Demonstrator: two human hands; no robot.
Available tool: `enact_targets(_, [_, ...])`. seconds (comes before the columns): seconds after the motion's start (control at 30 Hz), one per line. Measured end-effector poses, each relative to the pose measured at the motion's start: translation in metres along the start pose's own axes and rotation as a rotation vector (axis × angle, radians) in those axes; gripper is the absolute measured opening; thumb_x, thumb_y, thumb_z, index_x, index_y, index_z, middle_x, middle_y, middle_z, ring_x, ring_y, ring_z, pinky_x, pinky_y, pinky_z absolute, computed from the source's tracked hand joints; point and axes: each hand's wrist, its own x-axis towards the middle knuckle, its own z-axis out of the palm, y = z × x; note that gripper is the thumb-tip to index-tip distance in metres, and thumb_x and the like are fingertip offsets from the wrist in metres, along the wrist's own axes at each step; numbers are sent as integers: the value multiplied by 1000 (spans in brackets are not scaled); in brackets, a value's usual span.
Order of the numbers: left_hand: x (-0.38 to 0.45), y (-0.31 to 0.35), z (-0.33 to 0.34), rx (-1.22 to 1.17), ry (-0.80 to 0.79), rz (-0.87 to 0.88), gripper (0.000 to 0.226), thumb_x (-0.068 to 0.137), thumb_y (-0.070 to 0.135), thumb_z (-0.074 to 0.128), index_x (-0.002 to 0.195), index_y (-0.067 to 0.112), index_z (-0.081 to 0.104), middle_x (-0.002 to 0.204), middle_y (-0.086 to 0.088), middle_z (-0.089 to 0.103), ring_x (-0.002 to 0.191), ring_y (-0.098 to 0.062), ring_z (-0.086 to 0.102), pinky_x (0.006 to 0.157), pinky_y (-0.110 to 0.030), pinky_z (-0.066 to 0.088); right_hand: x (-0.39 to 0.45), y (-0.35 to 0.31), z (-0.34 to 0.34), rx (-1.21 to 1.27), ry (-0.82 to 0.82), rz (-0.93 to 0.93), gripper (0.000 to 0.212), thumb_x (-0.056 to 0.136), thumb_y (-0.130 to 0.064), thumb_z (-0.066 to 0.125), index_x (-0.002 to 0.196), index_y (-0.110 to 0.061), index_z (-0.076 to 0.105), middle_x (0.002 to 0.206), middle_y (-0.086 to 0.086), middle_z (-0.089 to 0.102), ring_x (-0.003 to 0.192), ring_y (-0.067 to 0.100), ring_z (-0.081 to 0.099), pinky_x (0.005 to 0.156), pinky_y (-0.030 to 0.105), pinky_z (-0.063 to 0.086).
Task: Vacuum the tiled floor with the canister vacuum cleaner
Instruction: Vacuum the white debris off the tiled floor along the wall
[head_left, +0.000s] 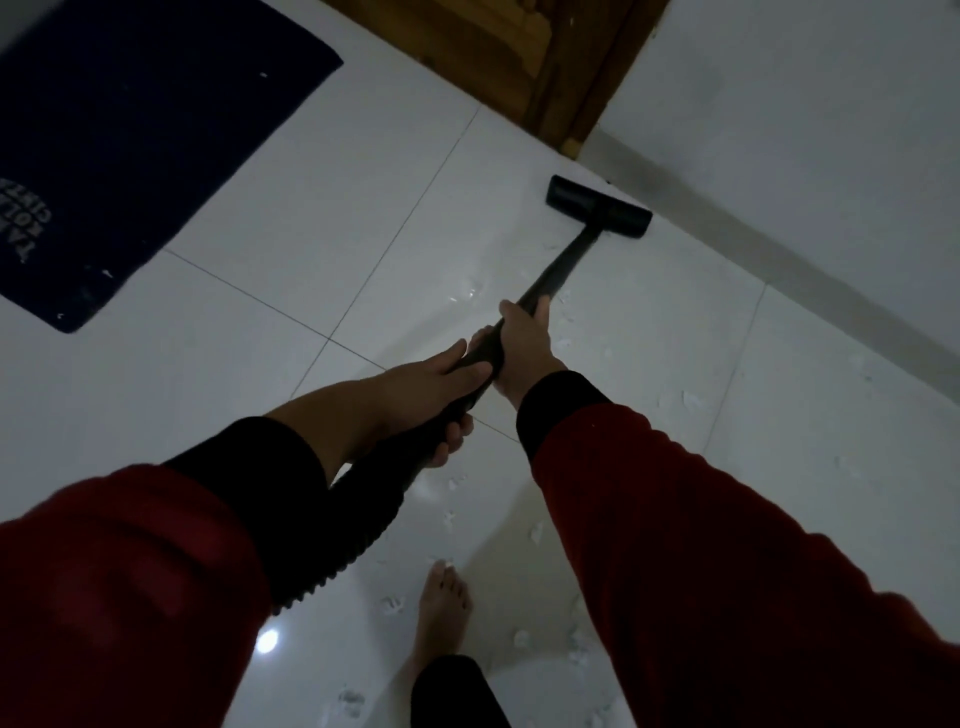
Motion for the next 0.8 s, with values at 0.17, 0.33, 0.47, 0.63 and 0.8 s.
enact_targets(0.17, [-19, -25, 1, 25, -10, -9, 56, 96, 40, 48, 146, 48, 22, 70, -7, 51, 42, -8, 47, 40, -18, 43, -19, 22, -13, 16, -8, -3, 68, 98, -11, 45, 148, -47, 18, 80, 8, 45, 52, 15, 42, 40, 20, 44])
enact_targets(0.33, [-50, -58, -10, 44, -10, -29, 57, 96, 41, 48, 145, 49, 21, 68, -6, 50, 43, -9, 46, 40, -18, 42, -49, 58, -18, 10, -11, 18, 68, 98, -10, 45, 148, -47, 18, 90, 8, 47, 56, 15, 44, 44, 23, 45])
enact_targets(0.47, [-70, -83, -19, 52, -7, -20, 58, 96, 41, 47, 146, 49, 19, 67, -6, 49, 42, -9, 45, 40, -18, 42, -72, 86, -20, 20, -26, 20, 68, 98, -10, 45, 148, -48, 18, 93, 8, 48, 57, 15, 44, 44, 23, 46])
enact_targets(0.63, [-96, -117, -33, 60, -10, -5, 55, 96, 43, 48, 144, 48, 23, 69, -7, 49, 44, -10, 46, 41, -20, 42, -96, 120, -21, 11, -46, -11, 68, 98, -9, 44, 148, -46, 17, 75, 9, 42, 51, 16, 41, 41, 20, 44])
enact_targets(0.8, [-110, -149, -44, 93, 2, 5, 58, 96, 41, 47, 147, 46, 18, 69, -8, 52, 42, -9, 48, 42, -20, 42, -117, 153, -26, -20, -43, 3, 64, 99, -9, 42, 149, -43, 19, 70, 7, 38, 50, 14, 41, 40, 19, 44])
